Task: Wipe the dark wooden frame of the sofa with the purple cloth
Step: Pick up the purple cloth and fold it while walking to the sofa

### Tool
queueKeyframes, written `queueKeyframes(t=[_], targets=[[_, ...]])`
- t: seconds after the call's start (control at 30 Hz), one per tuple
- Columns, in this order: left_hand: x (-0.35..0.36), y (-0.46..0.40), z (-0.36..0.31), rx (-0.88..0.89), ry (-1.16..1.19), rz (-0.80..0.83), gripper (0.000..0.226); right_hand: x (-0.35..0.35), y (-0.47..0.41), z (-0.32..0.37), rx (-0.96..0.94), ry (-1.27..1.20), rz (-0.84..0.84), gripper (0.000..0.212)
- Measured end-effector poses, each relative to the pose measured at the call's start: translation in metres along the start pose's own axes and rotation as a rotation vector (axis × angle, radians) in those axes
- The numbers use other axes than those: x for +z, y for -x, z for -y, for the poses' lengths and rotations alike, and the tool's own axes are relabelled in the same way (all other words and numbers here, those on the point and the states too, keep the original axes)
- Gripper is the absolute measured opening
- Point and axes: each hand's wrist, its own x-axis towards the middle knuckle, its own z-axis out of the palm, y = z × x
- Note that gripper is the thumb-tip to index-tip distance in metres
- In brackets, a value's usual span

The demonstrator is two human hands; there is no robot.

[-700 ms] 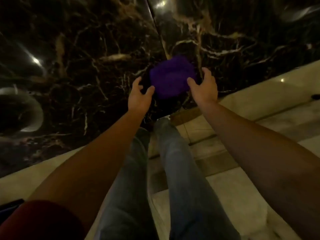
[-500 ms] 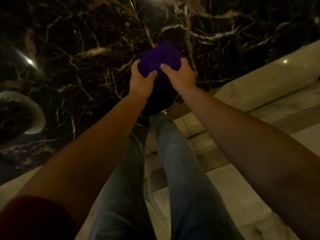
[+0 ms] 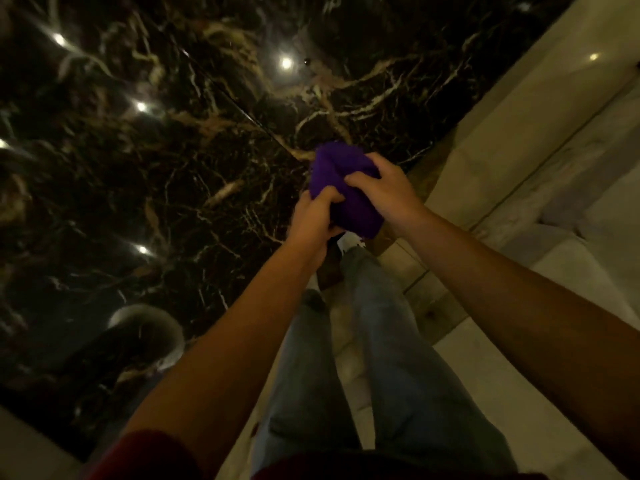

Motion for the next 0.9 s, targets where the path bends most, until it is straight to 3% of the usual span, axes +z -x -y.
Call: queueKeyframes(t=[0.13, 0.23, 0.3, 0.4, 0.43, 0.5, 0.53, 0.67, 0.9], targets=[[0.012, 0.034, 0.003, 0.030, -0.098, 0.143, 0.049, -0.027, 0.045, 0.010, -0.016, -0.072, -0.109, 0.020], [0.023, 0.081, 0.003, 0.022, -0.332, 0.232, 0.051, -0.053, 0.097, 0.011, -0.045, -0.153, -0.208, 0.021], [0.051, 0.132, -0.002, 0.071, -0.527, 0.313, 0.039, -0.086, 0.155, 0.018, -0.087, -0.206, -0.270, 0.021], [0.082, 0.185, -0.015, 0.206, -0.630, 0.309, 0.025, -0.112, 0.210, 0.032, -0.154, -0.277, -0.321, 0.026], [0.084, 0.186, -0.021, 0.239, -0.604, 0.284, 0.036, -0.113, 0.212, 0.039, -0.167, -0.282, -0.325, 0.030], [0.124, 0.228, -0.022, 0.316, -0.584, 0.386, 0.068, -0.154, 0.264, 0.049, -0.253, -0.306, -0.397, 0.036], [0.132, 0.233, -0.025, 0.298, -0.540, 0.431, 0.071, -0.162, 0.273, 0.056, -0.274, -0.277, -0.377, 0.039], [0.193, 0.271, -0.024, 0.184, -0.493, 0.689, 0.032, -0.225, 0.327, 0.057, -0.374, -0.288, -0.388, 0.042], [0.311, 0.312, -0.002, 0.443, -0.588, 0.647, 0.043, -0.324, 0.366, 0.014, -0.348, -0.496, -0.592, 0.056]])
